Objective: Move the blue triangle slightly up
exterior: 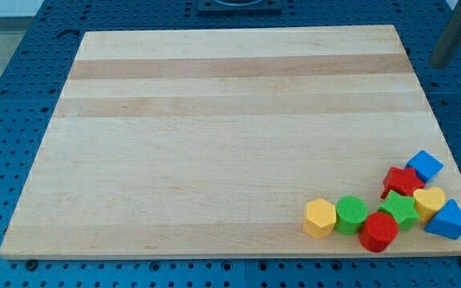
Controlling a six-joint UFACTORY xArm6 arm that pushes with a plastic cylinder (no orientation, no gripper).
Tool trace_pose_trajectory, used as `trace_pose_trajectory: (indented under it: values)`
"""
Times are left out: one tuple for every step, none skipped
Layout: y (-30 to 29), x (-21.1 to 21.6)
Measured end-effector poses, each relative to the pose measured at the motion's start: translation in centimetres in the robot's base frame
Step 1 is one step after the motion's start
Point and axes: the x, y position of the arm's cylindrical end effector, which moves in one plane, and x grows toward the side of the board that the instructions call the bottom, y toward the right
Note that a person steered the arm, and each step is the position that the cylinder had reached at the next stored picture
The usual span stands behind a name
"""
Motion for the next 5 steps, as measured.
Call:
trace_pose_trajectory:
  values:
    - [-0.2, 6.2]
    - [-0.2, 10.1]
    - [-0.2, 10.6]
    - [-0.2, 20.2]
    - [-0.3, 24.4]
